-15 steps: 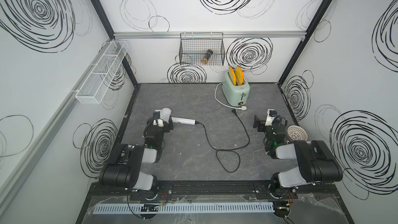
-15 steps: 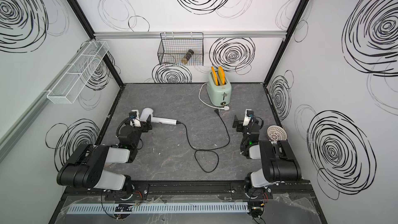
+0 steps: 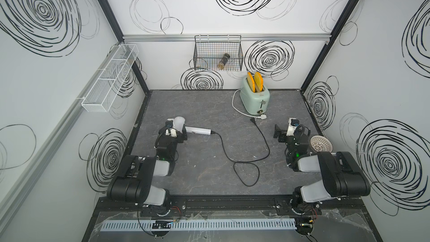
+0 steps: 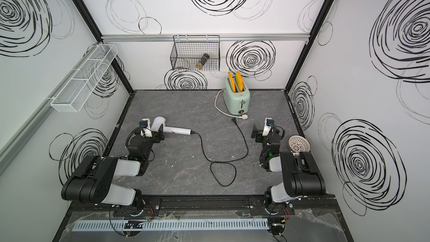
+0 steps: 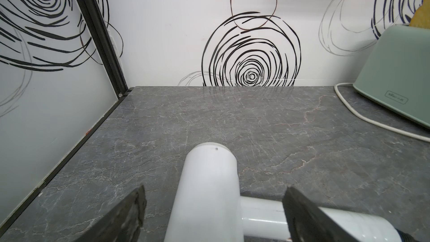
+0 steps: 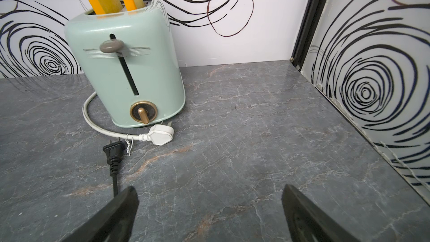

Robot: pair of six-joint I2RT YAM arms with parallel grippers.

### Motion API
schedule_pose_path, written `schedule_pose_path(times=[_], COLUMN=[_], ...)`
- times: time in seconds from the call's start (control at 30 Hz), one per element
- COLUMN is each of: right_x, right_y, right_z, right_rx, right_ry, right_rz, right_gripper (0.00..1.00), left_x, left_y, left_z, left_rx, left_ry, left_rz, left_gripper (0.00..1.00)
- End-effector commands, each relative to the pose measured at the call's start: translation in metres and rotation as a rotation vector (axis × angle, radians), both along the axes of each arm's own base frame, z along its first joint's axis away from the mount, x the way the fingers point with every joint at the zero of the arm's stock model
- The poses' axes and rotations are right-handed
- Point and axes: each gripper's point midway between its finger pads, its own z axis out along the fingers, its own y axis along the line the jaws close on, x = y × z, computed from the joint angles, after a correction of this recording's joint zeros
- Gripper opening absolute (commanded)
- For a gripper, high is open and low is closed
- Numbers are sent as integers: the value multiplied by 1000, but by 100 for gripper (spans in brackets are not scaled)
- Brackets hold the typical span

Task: Wrap the cord around the hair dryer
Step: Pick up the hair dryer from the center of the board.

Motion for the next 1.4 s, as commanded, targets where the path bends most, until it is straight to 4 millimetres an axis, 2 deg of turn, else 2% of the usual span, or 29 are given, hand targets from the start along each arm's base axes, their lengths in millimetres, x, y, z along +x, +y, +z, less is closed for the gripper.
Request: schedule_pose_path(times=[0.0, 0.23, 0.3, 0.37, 0.47, 0.53, 0.63, 0.7, 0.8, 0.87, 0.93, 1.07, 1.17, 1.27, 1.37], right_x=[5, 8, 7, 14, 34, 39, 40, 38, 37, 36, 32, 15, 3, -3, -7], right_y=[0, -1, -1, -10, -8, 1, 6, 8, 18, 33, 40, 50, 60, 66, 67], right_z=[6, 4, 8, 18, 32, 39, 44, 54, 77, 89, 93, 81, 72, 68, 60], right_rx=[-10, 0, -10, 8, 6, -13, 32, 87, 195, 256, 241, 216, 237, 227, 221], right_ry=[-18, -5, -22, -4, 131, 180, 291, 327, 325, 362, 429, 587, 650, 677, 701], right_rz=[1, 9, 2, -35, -20, 22, 26, 14, 31, 82, 83, 101, 141, 165, 166], right_gripper=[98, 98, 98, 98, 98, 98, 98, 99, 99, 98, 98, 98, 98, 98, 98], left_x=[2, 4, 5, 6, 21, 26, 35, 40, 42, 41, 41, 33, 37, 45, 51], left_y=[0, -4, -4, -5, 3, 6, 6, 5, -2, -5, -3, 3, 9, 14, 16], left_z=[18, 17, 18, 19, 32, 51, 70, 76, 76, 64, 46, 5, -3, -7, -19], left_rx=[-1, -1, -14, -14, -13, -12, 41, 64, 59, 88, 126, 206, 211, 220, 225], left_ry=[-70, -62, -62, -57, 27, 40, 168, 250, 370, 481, 616, 835, 873, 875, 912], left_rz=[-8, -37, -59, -63, -6, 76, 188, 213, 178, 140, 110, 75, 85, 95, 95], left_gripper=[96, 96, 96, 96, 96, 96, 96, 96, 96, 96, 96, 96, 96, 96, 96])
